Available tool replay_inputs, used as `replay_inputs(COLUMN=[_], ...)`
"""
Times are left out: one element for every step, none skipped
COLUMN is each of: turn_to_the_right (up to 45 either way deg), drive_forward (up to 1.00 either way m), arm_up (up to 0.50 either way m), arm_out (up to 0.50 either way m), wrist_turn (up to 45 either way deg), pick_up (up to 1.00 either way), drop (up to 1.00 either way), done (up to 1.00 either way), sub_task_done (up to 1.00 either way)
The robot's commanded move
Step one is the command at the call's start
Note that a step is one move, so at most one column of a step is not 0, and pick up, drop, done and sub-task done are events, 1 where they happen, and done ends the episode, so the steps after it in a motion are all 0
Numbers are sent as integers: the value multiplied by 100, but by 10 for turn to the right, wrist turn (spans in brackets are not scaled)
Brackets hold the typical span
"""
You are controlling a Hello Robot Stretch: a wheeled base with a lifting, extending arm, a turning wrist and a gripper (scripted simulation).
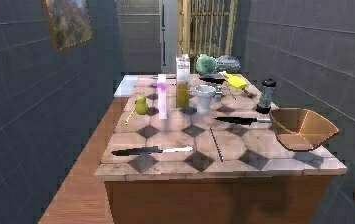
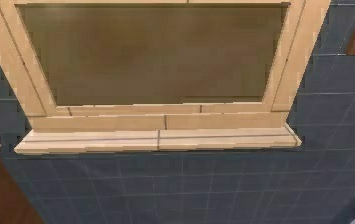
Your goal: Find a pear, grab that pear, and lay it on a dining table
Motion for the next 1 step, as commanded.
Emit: replay_inputs(turn_to_the_right=[0], drive_forward=[20], arm_up=[0], arm_out=[0], wrist_turn=[0], pick_up=[0], drop=[0], done=[0], sub_task_done=[0])
